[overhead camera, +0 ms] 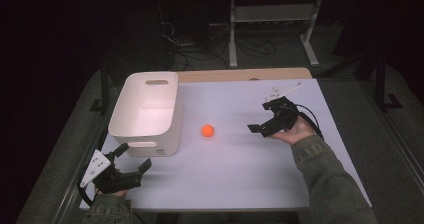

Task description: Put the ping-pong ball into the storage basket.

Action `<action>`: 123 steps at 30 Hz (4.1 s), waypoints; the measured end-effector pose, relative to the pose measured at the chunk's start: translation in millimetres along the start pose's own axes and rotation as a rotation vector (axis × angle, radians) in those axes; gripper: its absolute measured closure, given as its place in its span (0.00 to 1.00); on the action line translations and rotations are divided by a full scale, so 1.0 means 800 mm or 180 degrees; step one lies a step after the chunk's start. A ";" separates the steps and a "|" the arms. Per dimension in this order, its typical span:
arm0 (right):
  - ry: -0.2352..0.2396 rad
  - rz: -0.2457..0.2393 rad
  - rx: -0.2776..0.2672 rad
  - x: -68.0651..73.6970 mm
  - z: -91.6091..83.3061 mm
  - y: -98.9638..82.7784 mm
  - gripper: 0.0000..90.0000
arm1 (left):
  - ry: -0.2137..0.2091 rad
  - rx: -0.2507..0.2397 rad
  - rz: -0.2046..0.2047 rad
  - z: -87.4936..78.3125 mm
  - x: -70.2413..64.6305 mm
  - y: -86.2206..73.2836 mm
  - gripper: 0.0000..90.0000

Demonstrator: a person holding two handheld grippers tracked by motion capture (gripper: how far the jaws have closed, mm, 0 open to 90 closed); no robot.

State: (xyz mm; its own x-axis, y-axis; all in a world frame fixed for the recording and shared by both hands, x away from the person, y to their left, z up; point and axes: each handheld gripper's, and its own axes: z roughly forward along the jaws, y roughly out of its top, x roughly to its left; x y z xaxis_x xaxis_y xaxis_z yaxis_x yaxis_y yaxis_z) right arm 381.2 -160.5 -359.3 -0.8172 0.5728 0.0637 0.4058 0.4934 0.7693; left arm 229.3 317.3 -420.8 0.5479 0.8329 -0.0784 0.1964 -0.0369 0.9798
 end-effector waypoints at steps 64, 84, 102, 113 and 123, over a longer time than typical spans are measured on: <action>0.0416 -0.0249 0.0345 0.009 0.088 0.055 0.00 | -0.0051 -0.0002 0.0007 0.001 0.000 0.000 0.00; 0.0479 -0.0315 0.0414 0.018 0.114 0.064 0.00 | -0.0066 -0.0002 0.0005 0.001 0.000 0.000 0.00; 0.0606 -0.0310 0.0527 0.019 0.138 0.060 0.00 | -0.0070 -0.0003 0.0006 0.002 -0.001 0.001 0.00; 0.0728 -0.0297 0.0513 0.019 0.159 0.058 0.00 | -0.0074 -0.0006 0.0001 0.002 0.000 0.001 0.00; 0.0806 -0.0297 0.0526 0.021 0.175 0.057 0.00 | -0.0079 -0.0007 0.0004 0.002 -0.001 0.001 0.00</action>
State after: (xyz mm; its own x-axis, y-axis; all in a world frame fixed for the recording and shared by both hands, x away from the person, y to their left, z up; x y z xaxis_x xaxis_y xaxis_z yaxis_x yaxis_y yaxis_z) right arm 442.9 -37.1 -412.2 -0.9216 0.3490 0.1699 0.3682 0.6478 0.6669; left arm 230.4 316.1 -420.5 0.5682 0.8188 -0.0816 0.1939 -0.0369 0.9803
